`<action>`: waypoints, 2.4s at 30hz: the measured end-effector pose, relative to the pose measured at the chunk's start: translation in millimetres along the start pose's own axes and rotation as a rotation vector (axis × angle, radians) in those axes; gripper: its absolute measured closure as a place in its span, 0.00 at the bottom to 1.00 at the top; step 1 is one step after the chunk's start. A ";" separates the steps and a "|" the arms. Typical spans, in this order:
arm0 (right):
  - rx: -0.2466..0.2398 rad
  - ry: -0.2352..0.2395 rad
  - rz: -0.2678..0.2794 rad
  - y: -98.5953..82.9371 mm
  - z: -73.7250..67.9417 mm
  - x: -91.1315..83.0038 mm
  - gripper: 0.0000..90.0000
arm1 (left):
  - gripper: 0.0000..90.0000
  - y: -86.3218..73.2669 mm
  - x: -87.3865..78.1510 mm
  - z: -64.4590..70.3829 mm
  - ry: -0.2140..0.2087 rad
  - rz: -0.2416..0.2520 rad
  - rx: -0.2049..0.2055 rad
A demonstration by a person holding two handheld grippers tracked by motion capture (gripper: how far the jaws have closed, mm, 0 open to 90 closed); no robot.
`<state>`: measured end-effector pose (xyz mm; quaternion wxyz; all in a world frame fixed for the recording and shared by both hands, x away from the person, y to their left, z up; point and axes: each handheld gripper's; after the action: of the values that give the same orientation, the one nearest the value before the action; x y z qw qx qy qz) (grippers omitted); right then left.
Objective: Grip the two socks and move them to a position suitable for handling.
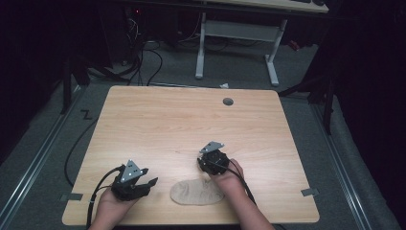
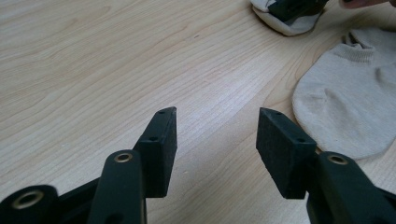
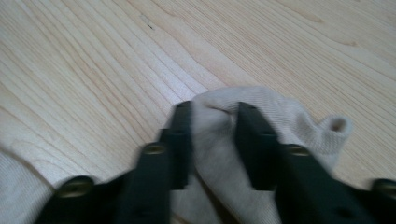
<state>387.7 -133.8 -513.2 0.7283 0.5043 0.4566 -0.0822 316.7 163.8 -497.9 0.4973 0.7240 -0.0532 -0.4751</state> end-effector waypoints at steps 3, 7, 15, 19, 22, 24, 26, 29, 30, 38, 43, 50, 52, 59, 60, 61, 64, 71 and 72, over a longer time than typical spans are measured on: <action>0.007 0.003 0.043 -3.3 1.6 -3.9 0.96 | 0.54 -0.4 -0.1 0.1 0.001 0.004 -0.012; 0.034 0.009 0.123 -6.0 4.8 -22.3 0.96 | 0.54 0.3 0.4 4.3 0.000 -0.002 -0.001; 0.081 0.036 0.213 -9.2 13.5 -42.9 0.96 | 0.54 1.3 5.2 6.0 -0.006 -0.011 0.003; 0.116 0.036 0.249 -15.1 22.1 -53.5 0.96 | 0.54 2.4 7.7 5.4 -0.018 -0.014 0.000; 0.151 0.025 0.259 -21.5 29.9 -58.4 0.96 | 0.54 4.4 8.5 6.0 -0.023 -0.006 0.001; 0.166 0.017 0.254 -25.5 34.6 -60.0 0.96 | 0.54 5.4 9.1 6.6 -0.027 -0.007 0.005; 0.182 -0.004 0.244 -32.6 42.3 -62.9 0.96 | 0.54 6.7 10.1 7.2 -0.031 -0.005 0.009; 0.204 -0.018 0.239 -38.5 50.0 -64.6 0.96 | 0.54 7.6 11.2 7.0 -0.039 -0.006 0.008; 0.213 -0.028 0.232 -41.4 52.7 -65.5 0.96 | 0.54 7.8 11.5 6.9 -0.040 -0.006 0.008; 0.243 -0.124 0.181 -67.9 73.3 -76.2 0.83 | 0.53 10.1 12.4 7.7 -0.048 0.000 0.008; 0.239 -0.163 0.184 -74.4 79.9 -82.4 0.77 | 0.53 10.2 10.6 7.4 -0.050 0.002 0.004; 0.228 -0.165 0.113 -68.9 81.6 -70.1 0.85 | 0.48 8.7 11.3 4.7 -0.041 0.001 -0.013; 0.234 -0.168 0.118 -68.4 82.1 -69.4 0.87 | 0.48 8.4 10.9 4.4 -0.039 0.002 -0.018; 0.236 -0.159 0.117 -62.2 87.2 -67.0 1.00 | 0.48 3.5 3.4 -1.0 -0.045 0.007 -0.056; 0.236 -0.159 0.117 -62.2 87.2 -67.0 1.00 | 0.48 3.5 3.4 -1.0 -0.045 0.007 -0.056; 0.223 -0.160 0.097 -60.4 87.5 -63.4 1.00 | 0.47 0.7 1.2 -1.6 -0.033 0.005 -0.052; 0.208 -0.155 0.074 -57.7 87.4 -58.2 1.00 | 0.46 -2.2 -1.7 -2.3 -0.020 0.003 -0.051; 0.214 -0.123 0.021 -57.7 91.9 -43.1 1.00 | 0.45 -4.8 -8.7 -6.8 -0.012 0.021 -0.064; 0.214 -0.123 0.021 -57.7 91.9 -43.1 1.00 | 0.45 -4.8 -8.7 -6.8 -0.012 0.021 -0.064</action>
<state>383.2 -250.5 -512.2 0.6978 0.5779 0.3944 -0.1535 315.1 175.5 -495.7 0.5249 0.7044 -0.0487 -0.4754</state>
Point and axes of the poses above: each handheld gripper's, and its own axes: x roughly forward along the jaws, y roughly out of its top, z roughly to its right, and after that the axes turned 5 degrees about x, right-handed
